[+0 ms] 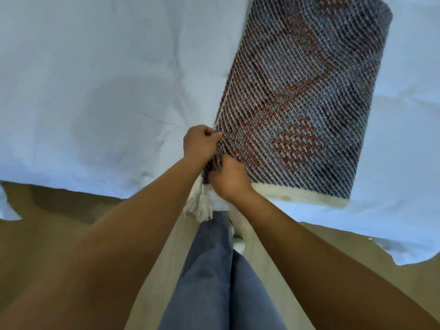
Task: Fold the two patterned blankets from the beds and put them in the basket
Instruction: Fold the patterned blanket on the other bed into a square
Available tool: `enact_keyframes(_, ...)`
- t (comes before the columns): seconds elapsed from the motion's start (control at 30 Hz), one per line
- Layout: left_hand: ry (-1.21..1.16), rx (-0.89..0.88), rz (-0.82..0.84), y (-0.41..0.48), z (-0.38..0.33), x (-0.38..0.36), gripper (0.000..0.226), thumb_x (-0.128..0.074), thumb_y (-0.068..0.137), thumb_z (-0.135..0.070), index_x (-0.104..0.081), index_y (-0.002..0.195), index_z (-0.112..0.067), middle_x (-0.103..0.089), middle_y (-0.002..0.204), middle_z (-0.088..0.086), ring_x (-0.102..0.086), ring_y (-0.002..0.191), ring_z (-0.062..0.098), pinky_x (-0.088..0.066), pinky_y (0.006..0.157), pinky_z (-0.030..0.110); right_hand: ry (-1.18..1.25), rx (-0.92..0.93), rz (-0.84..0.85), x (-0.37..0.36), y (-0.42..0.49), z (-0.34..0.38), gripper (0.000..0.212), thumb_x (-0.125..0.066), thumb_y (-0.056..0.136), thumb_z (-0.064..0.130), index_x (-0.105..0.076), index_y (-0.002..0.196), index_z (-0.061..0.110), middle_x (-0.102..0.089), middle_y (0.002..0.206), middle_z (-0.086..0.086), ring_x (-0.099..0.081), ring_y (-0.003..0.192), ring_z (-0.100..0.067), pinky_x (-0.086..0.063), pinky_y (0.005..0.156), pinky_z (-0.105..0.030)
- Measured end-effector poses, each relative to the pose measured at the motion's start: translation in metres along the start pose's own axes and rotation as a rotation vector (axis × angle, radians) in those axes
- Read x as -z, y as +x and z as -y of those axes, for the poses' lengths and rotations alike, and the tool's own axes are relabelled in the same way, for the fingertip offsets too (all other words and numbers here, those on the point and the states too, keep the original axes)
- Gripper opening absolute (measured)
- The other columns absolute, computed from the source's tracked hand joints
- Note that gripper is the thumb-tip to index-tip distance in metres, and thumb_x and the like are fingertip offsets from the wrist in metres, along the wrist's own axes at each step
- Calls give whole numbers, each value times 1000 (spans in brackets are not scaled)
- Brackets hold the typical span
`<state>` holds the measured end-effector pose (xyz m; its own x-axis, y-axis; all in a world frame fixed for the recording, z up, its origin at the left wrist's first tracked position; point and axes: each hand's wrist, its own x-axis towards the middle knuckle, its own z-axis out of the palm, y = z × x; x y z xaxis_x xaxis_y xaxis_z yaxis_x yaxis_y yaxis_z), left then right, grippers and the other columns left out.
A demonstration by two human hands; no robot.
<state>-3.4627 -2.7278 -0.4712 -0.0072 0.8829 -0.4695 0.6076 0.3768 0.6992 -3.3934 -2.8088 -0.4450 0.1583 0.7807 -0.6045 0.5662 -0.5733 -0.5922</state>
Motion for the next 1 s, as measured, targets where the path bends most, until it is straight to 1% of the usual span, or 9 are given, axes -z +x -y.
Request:
enact_keyframes(0.13, 82, 96, 25, 3, 15, 9, 27, -63, 83, -23, -55, 58, -17, -56, 66, 1, -54, 71, 19, -46, 71, 30, 99, 55, 196, -34, -12, 9, 25, -53, 84, 12, -51, 108, 2, -54, 92, -10, -51, 83, -25, -40, 70, -32)
enact_keyframes(0.23, 158, 117, 67, -1, 15, 11, 34, -57, 84, -24, -47, 53, -18, -47, 55, -1, -49, 63, 21, -40, 57, 29, 111, 33, 188, -34, -18, 4, 27, -53, 86, 16, -53, 109, 3, -59, 100, -11, -56, 93, -28, -45, 79, -35)
enact_keyframes(0.3, 188, 91, 74, -4, 9, 12, 34, -53, 85, -28, -46, 54, -16, -45, 54, 2, -45, 60, 23, -33, 51, 29, 97, 19, 128, -22, -19, 0, 19, -53, 85, 17, -59, 98, 5, -62, 93, -11, -56, 84, -26, -44, 71, -31)
enact_keyframes(0.4, 203, 37, 72, -5, -6, 9, 21, -52, 86, -32, -57, 93, -14, -58, 87, 6, -53, 81, 24, -38, 67, 29, 127, 25, -30, 12, -12, -7, 11, -51, 85, 15, -60, 87, 8, -57, 75, -3, -52, 68, -21, -40, 62, -29)
enact_keyframes(0.43, 212, -3, 68, -4, -14, 6, 33, -52, 86, -33, -53, 111, -12, -58, 105, 8, -55, 94, 25, -41, 76, 31, 133, 26, -88, 26, -7, -10, 9, -51, 86, 14, -58, 85, 10, -54, 70, -2, -49, 63, -19, -40, 60, -29)
enact_keyframes(0.5, 287, -143, 54, 1, -32, -2, 46, -52, 86, -33, -44, 126, -11, -51, 123, 11, -50, 111, 29, -42, 91, 38, 143, 14, -182, 52, 3, -15, 7, -50, 88, 14, -54, 83, 11, -51, 67, -1, -45, 59, -18, -38, 58, -30)
enact_keyframes(0.63, 397, -377, 77, 30, -81, -23, 47, -50, 88, -31, -42, 130, -10, -49, 130, 15, -44, 118, 32, -38, 99, 44, 122, -7, -333, 103, 36, -23, 7, -50, 89, 16, -55, 90, 11, -55, 81, -2, -51, 74, -20, -41, 68, -30)
enact_keyframes(0.83, 552, -642, 132, 114, -155, -68, 51, -44, 94, -32, -34, 139, -10, -41, 142, 12, -35, 131, 28, -29, 109, 43, -53, -2, -536, 177, 112, -30, 29, -48, 92, 17, -51, 119, 5, -49, 118, -9, -44, 111, -21, -33, 96, -28)
enact_keyframes(1.0, 688, -779, 49, 192, -210, -92, 48, -37, 96, -37, -37, 138, -14, -43, 141, 10, -35, 131, 28, -27, 110, 48, -72, 3, -642, 256, 182, -36, 28, -50, 92, 18, -54, 116, 4, -51, 118, -13, -44, 112, -23, -29, 91, -21)
